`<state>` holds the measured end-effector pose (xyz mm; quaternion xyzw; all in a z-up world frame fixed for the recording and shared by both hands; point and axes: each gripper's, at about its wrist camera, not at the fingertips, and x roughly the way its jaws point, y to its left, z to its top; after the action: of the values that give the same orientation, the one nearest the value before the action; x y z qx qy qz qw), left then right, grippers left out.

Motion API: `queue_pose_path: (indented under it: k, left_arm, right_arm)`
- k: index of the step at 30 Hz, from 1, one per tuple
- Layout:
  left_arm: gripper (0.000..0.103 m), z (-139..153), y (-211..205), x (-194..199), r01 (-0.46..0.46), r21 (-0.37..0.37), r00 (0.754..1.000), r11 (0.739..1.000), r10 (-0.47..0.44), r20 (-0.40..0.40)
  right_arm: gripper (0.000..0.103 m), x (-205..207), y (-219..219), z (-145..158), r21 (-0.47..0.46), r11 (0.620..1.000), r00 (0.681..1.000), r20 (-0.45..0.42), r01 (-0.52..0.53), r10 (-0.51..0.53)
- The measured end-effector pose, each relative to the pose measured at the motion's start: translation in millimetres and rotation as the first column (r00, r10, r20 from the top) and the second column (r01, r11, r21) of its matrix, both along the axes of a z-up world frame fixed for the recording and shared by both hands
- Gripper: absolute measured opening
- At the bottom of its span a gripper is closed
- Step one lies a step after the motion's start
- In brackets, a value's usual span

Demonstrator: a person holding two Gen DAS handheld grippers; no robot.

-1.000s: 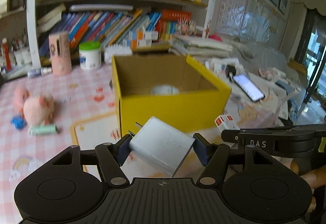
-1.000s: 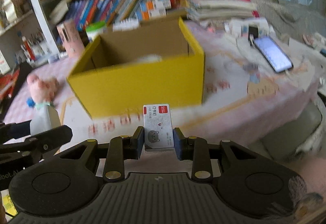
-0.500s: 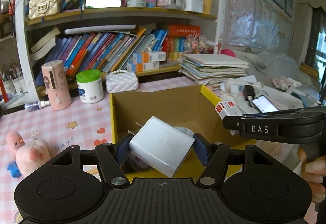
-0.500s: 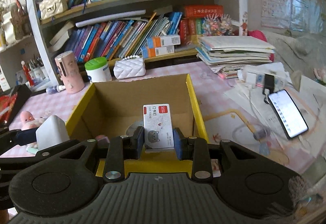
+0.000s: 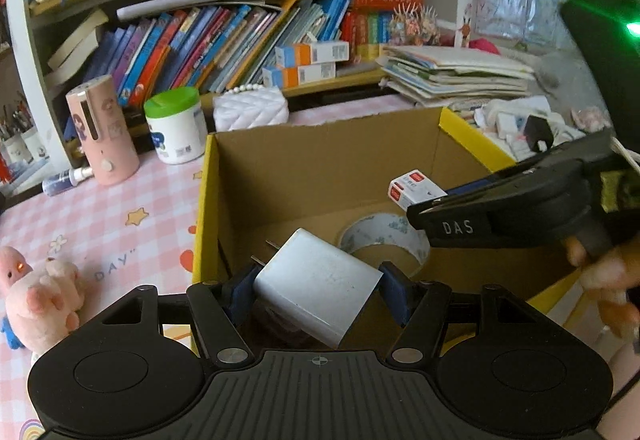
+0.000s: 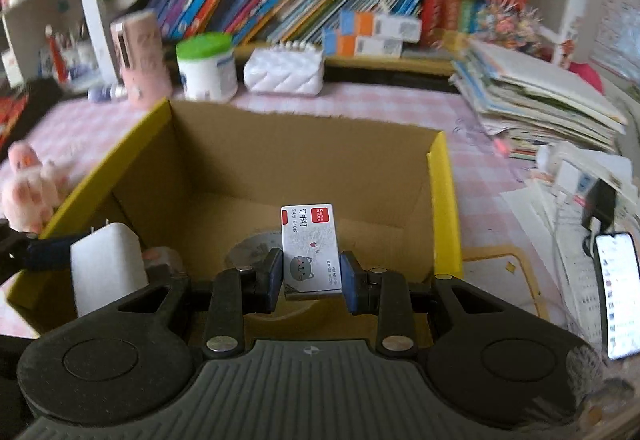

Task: Organize objects
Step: 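Lower the card box and charger into the yellow box and open both tools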

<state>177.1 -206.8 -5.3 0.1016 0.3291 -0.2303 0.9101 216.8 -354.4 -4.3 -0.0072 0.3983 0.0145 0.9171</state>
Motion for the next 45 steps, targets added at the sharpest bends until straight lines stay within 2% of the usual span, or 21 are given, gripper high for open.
queue_pose_path:
  k: [9,21,29,33,36,40,44,45]
  left_arm:
    - [0.065,-4,-14,5,-0.001,0.030,1.000,1.000,0.002,-0.017]
    - [0.065,-6,-20,9,-0.032,0.054,0.999,0.998,0.034,-0.025]
    - [0.068,-5,-17,6,-0.029,0.047,0.999,0.998,0.030,-0.017]
    - [0.072,3,-11,-1,-0.031,0.020,0.999,0.999,0.030,0.032]
    - [0.075,11,-5,-8,-0.040,-0.003,0.997,0.999,0.040,0.069]
    - [0.083,22,8,-19,-0.068,-0.035,0.991,0.997,0.072,0.114]
    - [0.087,34,23,-33,-0.100,-0.062,0.982,0.993,0.108,0.157]
    - [0.088,36,27,-37,-0.106,-0.071,0.980,0.992,0.116,0.164]
  right_arm:
    - [0.028,19,-3,-15,-0.007,0.996,0.991,-0.106,-0.086,0.084]
    - [0.028,29,-9,-19,0.020,0.982,0.968,-0.162,-0.190,0.191]
    - [0.030,29,-8,-20,0.026,0.981,0.964,-0.183,-0.193,0.194]
    - [0.039,23,-9,-15,0.024,0.983,0.974,-0.130,-0.183,0.185]
    - [0.040,13,-8,-9,0.008,0.987,0.984,-0.076,-0.163,0.163]
    - [0.042,-2,-9,4,0.055,0.992,0.993,-0.018,-0.118,0.119]
    - [0.064,-25,-5,20,0.056,0.997,0.997,0.062,-0.052,0.048]
    - [0.065,-32,-5,25,0.055,0.998,0.996,0.086,-0.030,0.026]
